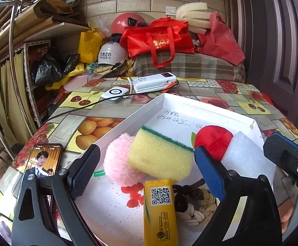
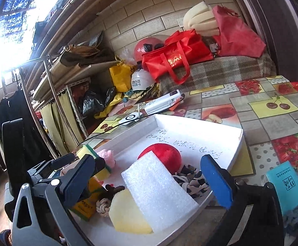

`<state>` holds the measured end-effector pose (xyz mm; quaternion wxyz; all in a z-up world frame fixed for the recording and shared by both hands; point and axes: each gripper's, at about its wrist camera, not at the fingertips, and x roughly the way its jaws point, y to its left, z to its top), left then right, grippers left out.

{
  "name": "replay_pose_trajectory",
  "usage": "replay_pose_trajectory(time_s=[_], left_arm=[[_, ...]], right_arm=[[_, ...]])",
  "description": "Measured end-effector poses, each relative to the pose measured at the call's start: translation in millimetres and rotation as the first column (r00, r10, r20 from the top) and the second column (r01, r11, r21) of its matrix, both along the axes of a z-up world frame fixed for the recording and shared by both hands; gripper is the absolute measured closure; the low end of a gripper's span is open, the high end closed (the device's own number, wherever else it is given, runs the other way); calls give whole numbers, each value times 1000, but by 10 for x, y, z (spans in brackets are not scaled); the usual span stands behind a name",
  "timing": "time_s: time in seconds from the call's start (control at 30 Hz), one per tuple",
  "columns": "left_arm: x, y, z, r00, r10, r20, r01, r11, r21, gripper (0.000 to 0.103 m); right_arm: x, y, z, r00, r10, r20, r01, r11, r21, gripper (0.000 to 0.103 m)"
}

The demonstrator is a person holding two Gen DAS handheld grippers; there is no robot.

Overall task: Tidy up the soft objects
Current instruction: 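Open both tools to drop the scouring sponge and foam block into the tray, then withdraw both open tools from the tray toward the remaining items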

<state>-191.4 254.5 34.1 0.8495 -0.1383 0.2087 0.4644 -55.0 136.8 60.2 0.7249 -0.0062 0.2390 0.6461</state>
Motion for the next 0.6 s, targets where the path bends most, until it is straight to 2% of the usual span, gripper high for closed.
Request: replay_pose_trajectory(time_s=[0.03, 0.37, 0.6], left_arm=[[-5, 4, 0, 1000, 2, 2, -1, 1000, -2, 0], [-32, -6, 15, 1000, 7, 8, -8, 1000, 11, 0], [-36, -5, 17, 1000, 9, 10, -9, 1000, 9, 0]], right_arm=[[8, 3, -2, 1000, -1, -4, 1, 1000, 1, 0], [117, -43, -38, 997, -26, -75, 26, 1000, 4, 0], [135, -46, -46, 996, -29, -87, 30, 1000, 3, 0]])
